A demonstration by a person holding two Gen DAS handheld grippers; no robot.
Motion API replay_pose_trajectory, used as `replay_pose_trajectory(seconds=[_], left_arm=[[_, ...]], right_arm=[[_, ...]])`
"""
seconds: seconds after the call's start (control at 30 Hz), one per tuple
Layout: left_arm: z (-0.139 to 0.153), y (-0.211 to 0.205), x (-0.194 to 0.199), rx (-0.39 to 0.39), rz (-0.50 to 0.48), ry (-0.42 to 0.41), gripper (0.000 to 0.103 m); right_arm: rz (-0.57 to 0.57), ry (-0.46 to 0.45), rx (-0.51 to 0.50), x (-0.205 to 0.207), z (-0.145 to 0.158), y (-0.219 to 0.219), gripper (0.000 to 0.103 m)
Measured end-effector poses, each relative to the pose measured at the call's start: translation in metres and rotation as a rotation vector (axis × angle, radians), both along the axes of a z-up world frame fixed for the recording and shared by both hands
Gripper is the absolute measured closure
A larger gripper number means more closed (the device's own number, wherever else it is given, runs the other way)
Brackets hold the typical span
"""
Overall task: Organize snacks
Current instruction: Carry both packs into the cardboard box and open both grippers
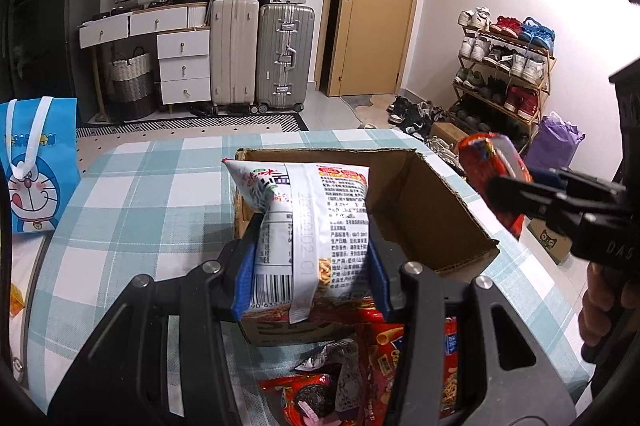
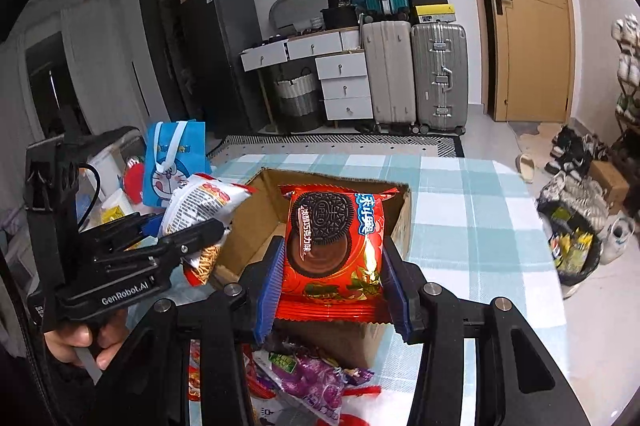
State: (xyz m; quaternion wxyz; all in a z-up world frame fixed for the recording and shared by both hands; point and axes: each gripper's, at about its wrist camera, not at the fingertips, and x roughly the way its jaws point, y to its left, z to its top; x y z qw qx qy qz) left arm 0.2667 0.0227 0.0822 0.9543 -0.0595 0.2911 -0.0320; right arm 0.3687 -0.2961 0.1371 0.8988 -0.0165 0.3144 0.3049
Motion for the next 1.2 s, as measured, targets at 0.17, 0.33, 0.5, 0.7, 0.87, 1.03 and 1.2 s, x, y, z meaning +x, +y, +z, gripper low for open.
replay_pose_trajectory(seconds=[0.17,0.33,0.5,0.7,0.87,1.03,1.2], left_arm=[[-0.009,0.003,0.012,0.003,-0.002,0.010,0.059],[-0.021,0.008,0.024,0.003,-0.012,0.026,0.059],[-0.027,0.012,0.026,0.011,-0.020,0.034,0.059],[-0.030,0.008,0.024,0.021,-0.041,0.054,0.059],[-0.031,0.004,0.028,0.016,-0.047,0.068,0.059],[-0.036,-0.001,0.032,0.008,-0.062,0.087,0.058],[-0.038,-0.006,0.034,0.024,-0.073,0.089,0.058]], right_arm=[[0.011,0.020,-0.019,0.016,0.004,0.009,0.057],[0.012,0.067,-0.018,0.032,-0.011,0.021,0.057],[0.034,0.093,-0.024,0.041,-0.024,0.034,0.057],[0.069,0.130,-0.063,0.050,-0.045,0.041,0.057],[0.120,0.134,-0.093,0.056,-0.054,0.040,0.057],[0.165,0.142,-0.106,0.065,-0.059,0.038,0.057],[0.184,0.140,-0.111,0.072,-0.060,0.034,0.057]])
